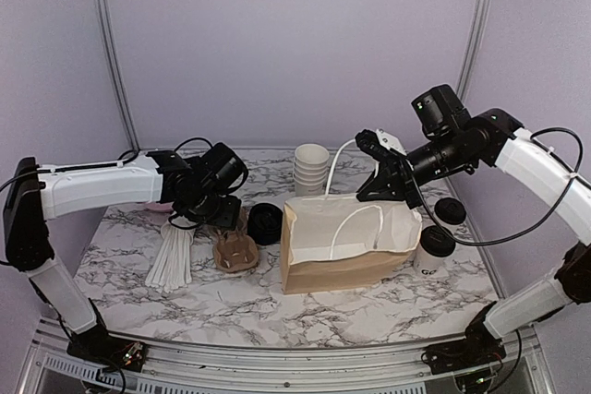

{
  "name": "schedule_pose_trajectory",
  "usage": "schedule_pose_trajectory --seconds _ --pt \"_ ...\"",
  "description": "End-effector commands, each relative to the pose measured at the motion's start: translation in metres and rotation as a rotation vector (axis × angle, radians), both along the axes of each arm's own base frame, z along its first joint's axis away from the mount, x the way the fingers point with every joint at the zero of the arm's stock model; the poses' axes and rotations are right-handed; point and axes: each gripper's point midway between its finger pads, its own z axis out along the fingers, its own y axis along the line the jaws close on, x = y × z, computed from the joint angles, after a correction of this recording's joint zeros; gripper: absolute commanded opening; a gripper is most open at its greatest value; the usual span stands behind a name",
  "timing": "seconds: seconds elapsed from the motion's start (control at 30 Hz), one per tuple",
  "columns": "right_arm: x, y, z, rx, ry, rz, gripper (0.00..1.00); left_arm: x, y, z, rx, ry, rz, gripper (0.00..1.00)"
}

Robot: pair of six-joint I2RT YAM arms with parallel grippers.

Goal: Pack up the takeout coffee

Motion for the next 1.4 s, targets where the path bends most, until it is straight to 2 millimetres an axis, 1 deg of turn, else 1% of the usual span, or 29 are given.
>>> schedule_pose_trajectory --seconds 0.0,0.1,0.2,0.4,0.53,0.67,0.8,0.87,1.03,1.23,1.37 --pt "0.001 -0.001 0.003 0.015 -0.007 0.001 0.0 -0.002 0.005 -0.018 -0.05 0.039 0.139 0.63" --pt "0.0 -0.002 0.004 0.015 -0.008 0.001 0.0 0.004 0.006 -0.023 -0.047 0.036 0.188 0.63" --pt "-0.001 -0.003 0.008 0.021 -0.017 -0.001 0.0 0.008 0.003 -0.03 -0.054 0.05 0.215 0.62" --pt "-0.003 -0.003 0.01 0.028 -0.023 0.0 0.0 0.011 -0.01 -0.049 -0.062 0.106 0.21 0.54" --pt "-0.003 -0.003 0.009 0.029 -0.021 0.003 0.0 0.017 -0.013 -0.054 -0.07 0.106 0.224 0.51" --pt "-0.003 -0.003 0.01 0.03 -0.023 0.002 0.0 0.019 -0.01 -0.062 -0.064 0.124 0.238 0.48" --pt "-0.003 -0.003 0.01 0.031 -0.028 0.003 0.0 0.017 -0.017 -0.071 -0.076 0.16 0.219 0.43" --pt "-0.003 -0.003 0.009 0.031 -0.027 0.002 0.0 0.017 -0.019 -0.073 -0.082 0.168 0.215 0.4" --pt "-0.003 -0.003 0.007 0.029 -0.027 0.004 0.0 0.019 -0.02 -0.071 -0.088 0.159 0.218 0.36" --pt "-0.003 -0.003 0.007 0.028 -0.026 0.007 0.0 0.016 -0.018 -0.08 -0.086 0.185 0.228 0.35" --pt "-0.003 -0.003 0.007 0.028 -0.027 0.006 0.0 0.013 -0.016 -0.08 -0.086 0.191 0.231 0.33"
